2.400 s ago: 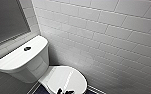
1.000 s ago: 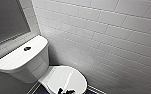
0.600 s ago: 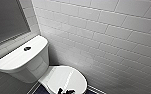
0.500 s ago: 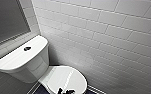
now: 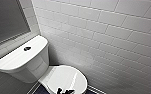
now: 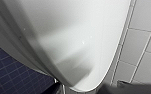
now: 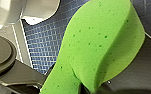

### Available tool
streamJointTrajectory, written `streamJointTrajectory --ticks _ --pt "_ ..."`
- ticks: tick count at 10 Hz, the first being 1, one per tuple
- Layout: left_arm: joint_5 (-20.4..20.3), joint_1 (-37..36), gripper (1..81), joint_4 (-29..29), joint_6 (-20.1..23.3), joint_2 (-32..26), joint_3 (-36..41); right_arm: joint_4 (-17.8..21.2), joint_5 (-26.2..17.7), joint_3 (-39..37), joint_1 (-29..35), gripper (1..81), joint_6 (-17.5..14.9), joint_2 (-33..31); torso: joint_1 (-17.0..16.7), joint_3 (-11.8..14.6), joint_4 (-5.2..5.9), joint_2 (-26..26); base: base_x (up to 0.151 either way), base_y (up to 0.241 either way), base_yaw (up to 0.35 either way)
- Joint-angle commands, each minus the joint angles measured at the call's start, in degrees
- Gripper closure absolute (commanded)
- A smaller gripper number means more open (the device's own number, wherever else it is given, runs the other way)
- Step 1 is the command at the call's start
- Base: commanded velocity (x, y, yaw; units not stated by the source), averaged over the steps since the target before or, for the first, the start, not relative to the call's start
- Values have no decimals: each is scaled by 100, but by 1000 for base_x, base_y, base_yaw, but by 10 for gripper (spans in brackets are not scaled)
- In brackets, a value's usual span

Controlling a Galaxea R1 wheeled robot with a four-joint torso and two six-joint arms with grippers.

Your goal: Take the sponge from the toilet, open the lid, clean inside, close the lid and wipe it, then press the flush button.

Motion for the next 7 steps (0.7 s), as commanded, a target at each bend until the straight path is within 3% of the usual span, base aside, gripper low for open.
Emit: streamJointTrajectory --ticks 1,7 --pt "-739 -1047 10 590 48 -114 129 -88 -314 184 118 811 4 -288 0 0 0 0 0 0 0" --pt "-1143 -1021 10 827 65 -598 1157 -123 -305 123 92 811 4 -252 0 0 0 0 0 0 0"
